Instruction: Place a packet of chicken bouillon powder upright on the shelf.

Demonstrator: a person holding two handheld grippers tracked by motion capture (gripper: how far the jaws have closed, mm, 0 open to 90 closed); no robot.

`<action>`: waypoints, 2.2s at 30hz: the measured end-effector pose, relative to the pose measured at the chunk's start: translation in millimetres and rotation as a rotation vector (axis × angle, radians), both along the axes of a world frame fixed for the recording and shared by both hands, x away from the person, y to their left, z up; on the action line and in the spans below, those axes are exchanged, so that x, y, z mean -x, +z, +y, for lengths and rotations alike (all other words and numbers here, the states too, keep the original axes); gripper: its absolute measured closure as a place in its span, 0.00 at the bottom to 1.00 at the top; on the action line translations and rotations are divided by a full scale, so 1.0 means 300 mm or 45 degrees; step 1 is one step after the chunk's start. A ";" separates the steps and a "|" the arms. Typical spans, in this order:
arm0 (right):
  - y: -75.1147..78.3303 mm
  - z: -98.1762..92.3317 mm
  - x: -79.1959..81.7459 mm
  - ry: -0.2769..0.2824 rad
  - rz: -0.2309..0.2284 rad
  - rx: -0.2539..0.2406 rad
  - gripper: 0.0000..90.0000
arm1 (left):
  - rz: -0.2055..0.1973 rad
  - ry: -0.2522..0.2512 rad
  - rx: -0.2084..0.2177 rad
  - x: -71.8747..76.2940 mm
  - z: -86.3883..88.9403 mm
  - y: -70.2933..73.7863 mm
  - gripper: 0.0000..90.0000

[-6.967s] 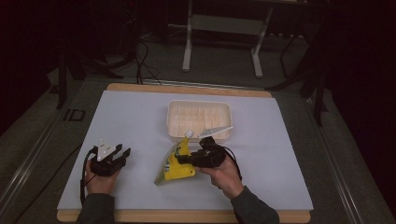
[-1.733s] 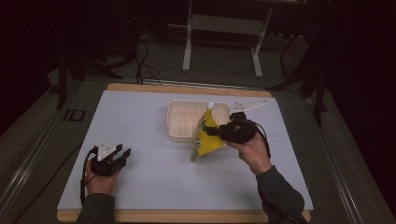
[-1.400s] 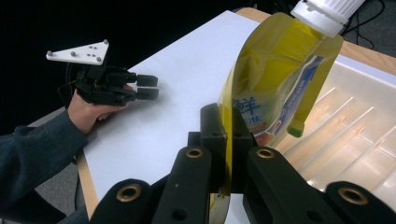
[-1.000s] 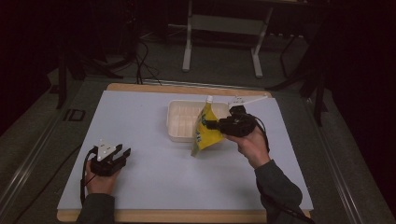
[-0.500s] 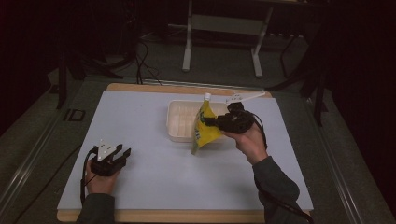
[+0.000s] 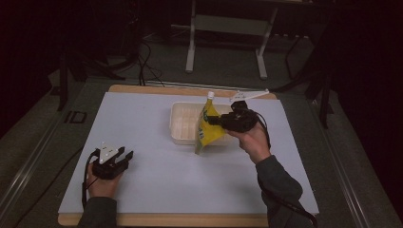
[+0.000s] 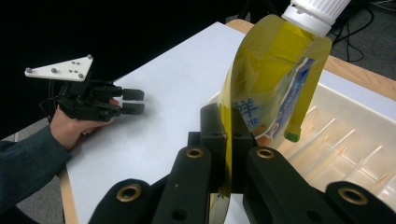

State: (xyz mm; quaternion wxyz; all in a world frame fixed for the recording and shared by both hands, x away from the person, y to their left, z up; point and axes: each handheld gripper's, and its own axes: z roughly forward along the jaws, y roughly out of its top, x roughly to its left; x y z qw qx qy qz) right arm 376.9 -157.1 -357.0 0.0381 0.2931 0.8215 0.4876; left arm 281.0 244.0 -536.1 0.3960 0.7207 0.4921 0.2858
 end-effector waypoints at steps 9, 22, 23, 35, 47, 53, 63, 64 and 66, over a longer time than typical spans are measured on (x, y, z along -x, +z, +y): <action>0.002 -0.008 -0.023 -0.020 -0.012 -0.003 1.00 | -0.001 0.001 0.001 0.000 0.000 0.000 0.65; 0.007 -0.001 -0.051 -0.040 -0.028 -0.008 1.00 | -0.001 0.001 0.004 0.000 0.001 0.000 0.65; 0.006 0.000 -0.055 -0.045 -0.029 -0.011 1.00 | -0.002 0.001 0.004 0.000 0.001 0.000 0.65; 0.001 -0.004 -0.095 -0.083 -0.039 -0.032 1.00 | -0.002 0.000 0.005 0.000 0.001 0.000 0.65; 0.008 -0.001 -0.125 -0.104 -0.051 -0.037 1.00 | -0.006 0.001 0.003 -0.001 0.001 0.000 0.65; 0.013 0.000 -0.132 -0.117 -0.059 -0.040 1.00 | -0.006 0.003 0.006 -0.001 0.001 0.000 0.65; 0.002 0.021 -0.154 -0.114 -0.056 -0.020 1.00 | 0.001 0.001 0.006 -0.001 0.002 0.000 0.65; -0.002 0.023 -0.158 -0.113 -0.051 -0.021 1.00 | 0.003 0.001 0.003 -0.001 0.002 0.001 0.65; -0.010 0.027 -0.162 -0.118 -0.039 -0.018 1.00 | 0.001 0.001 0.004 -0.001 0.002 0.001 0.65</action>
